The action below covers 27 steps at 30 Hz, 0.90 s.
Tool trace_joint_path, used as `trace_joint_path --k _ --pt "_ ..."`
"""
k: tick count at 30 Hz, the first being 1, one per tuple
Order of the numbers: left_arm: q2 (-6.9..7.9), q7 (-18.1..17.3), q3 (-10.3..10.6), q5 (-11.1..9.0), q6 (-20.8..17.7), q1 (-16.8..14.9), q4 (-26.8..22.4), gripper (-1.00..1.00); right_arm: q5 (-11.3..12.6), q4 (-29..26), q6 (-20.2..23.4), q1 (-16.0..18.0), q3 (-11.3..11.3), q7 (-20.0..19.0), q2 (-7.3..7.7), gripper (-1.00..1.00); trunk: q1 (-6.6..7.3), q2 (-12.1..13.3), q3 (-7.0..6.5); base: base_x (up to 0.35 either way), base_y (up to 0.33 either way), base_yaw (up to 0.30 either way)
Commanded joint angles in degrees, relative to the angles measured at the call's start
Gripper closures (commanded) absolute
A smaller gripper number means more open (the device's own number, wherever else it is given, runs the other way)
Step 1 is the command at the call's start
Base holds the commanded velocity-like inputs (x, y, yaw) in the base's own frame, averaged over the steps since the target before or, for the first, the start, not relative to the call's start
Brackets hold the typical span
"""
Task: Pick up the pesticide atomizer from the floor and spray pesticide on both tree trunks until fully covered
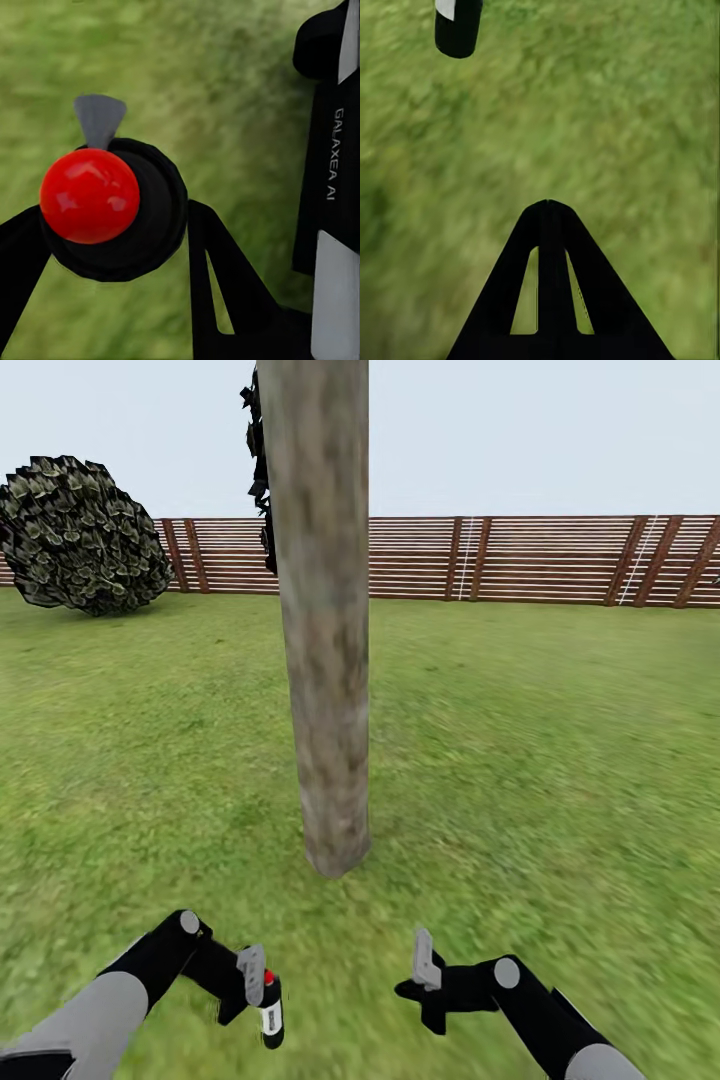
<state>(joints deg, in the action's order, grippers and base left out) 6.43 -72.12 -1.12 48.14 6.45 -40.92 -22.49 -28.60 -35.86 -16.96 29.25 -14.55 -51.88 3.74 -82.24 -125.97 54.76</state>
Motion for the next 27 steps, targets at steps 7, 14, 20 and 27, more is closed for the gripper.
trace_joint_path --k 7,14,20,27 --pt "-5.24 -0.04 -0.11 4.44 0.08 -0.12 -0.1 1.0 -0.57 -3.08 1.23 0.02 -0.13 -0.2 -3.64 1.0 0.01 -0.02 0.05 0.0 0.0 0.0" --pt "-6.98 0.4 -0.19 6.2 -0.4 -0.12 -0.1 1.0 -0.52 -3.33 2.44 0.11 -0.13 -0.24 -5.24 1.0 0.01 -0.02 0.05 0.0 0.0 0.0" --pt "-8.97 0.79 -0.11 6.33 -0.42 -0.19 -0.67 1.0 -0.44 -4.87 2.52 0.19 -0.13 -0.24 -5.35 1.0 0.01 -0.02 0.05 0.0 0.0 0.0" --pt "-9.81 1.21 -0.19 6.28 -0.43 -0.13 -1.48 1.0 -0.4 -5.39 2.54 0.2 -0.13 -0.24 -5.41 1.0 0.01 -0.02 0.05 0.0 0.0 0.0"
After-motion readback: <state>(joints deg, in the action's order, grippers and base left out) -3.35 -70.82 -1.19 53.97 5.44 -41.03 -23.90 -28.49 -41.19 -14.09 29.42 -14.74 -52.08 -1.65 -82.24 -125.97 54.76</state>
